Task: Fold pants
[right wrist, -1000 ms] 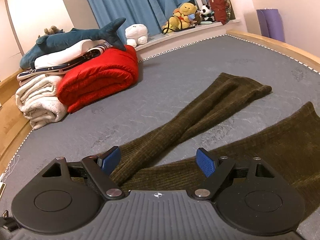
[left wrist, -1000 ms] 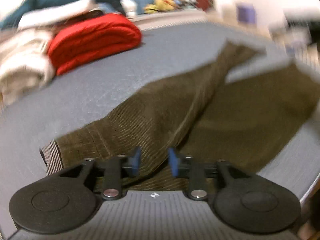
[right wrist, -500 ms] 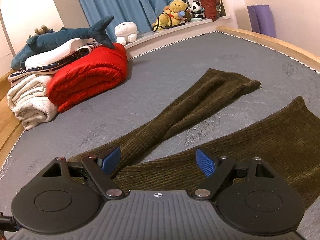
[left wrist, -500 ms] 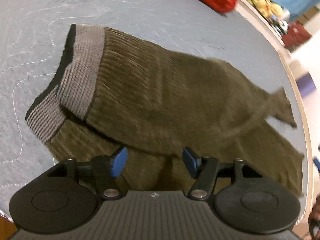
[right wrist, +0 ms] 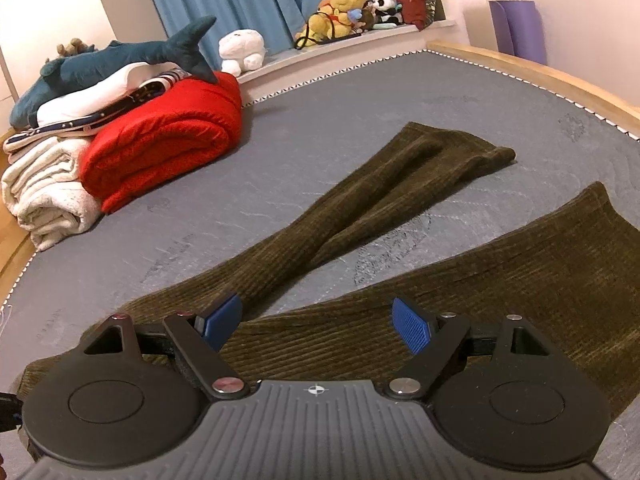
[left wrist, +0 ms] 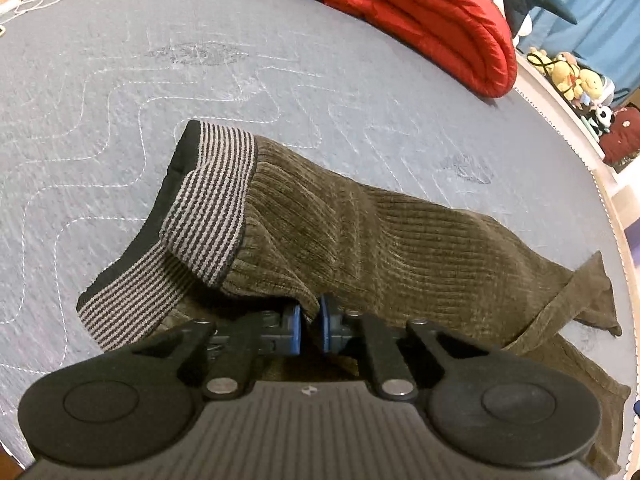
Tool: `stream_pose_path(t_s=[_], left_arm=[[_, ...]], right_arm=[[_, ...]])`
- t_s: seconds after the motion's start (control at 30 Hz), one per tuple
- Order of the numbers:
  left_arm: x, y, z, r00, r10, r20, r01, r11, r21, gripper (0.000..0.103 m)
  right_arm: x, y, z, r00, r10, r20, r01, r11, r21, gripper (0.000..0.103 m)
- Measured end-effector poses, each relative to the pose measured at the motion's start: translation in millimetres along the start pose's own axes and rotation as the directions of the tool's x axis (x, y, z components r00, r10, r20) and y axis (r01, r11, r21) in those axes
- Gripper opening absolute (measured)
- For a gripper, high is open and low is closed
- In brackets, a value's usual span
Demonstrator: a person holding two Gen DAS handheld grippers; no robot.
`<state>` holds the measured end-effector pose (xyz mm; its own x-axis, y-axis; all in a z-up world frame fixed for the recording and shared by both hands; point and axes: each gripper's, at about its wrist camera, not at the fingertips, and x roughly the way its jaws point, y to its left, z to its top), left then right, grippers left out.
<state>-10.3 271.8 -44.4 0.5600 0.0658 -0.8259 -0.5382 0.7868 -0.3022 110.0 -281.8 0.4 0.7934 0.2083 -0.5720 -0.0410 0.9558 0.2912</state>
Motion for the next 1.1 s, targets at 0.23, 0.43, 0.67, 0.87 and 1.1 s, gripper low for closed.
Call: stream_pose_path(t_s=[0.23, 0.43, 0.67, 0.87, 1.1], left_arm=[[11, 0, 4, 0.999, 0.015, -0.045, -0.015, 1.000, -0.003, 0.011], [13, 3, 8, 0.997, 0.012, -0.072, -0.015, 0.999, -0.044, 0.011], [10, 7, 12, 0.998, -0.008, -0.063, 0.003, 0.997, -0.076, 0.007], [14, 10, 12, 0.997, -0.013, -0.078, 0.006, 0.996, -0.093, 0.007], [16, 10, 14, 0.996, -0.009, -0.087, 0.001, 0.996, -0.093, 0.007]], right_arm=[[10, 4, -4, 0.999, -0.051, 0.010, 0.051, 0.999, -0.020, 0.083], [7, -2, 15, 0.996, -0.072, 0.056, 0.071, 0.997, 0.009, 0.060], [18, -20, 83, 0.993, -0.095, 0.069, 0.089, 0.992, 0.084, 0.035], [96, -17, 136, 0.996, -0.081, -0.029, 0.084, 0.993, 0.088, 0.038], [228, 17, 161, 0.965, -0.211, -0.154, 0.207, 0.978, -0.041, 0.054]])
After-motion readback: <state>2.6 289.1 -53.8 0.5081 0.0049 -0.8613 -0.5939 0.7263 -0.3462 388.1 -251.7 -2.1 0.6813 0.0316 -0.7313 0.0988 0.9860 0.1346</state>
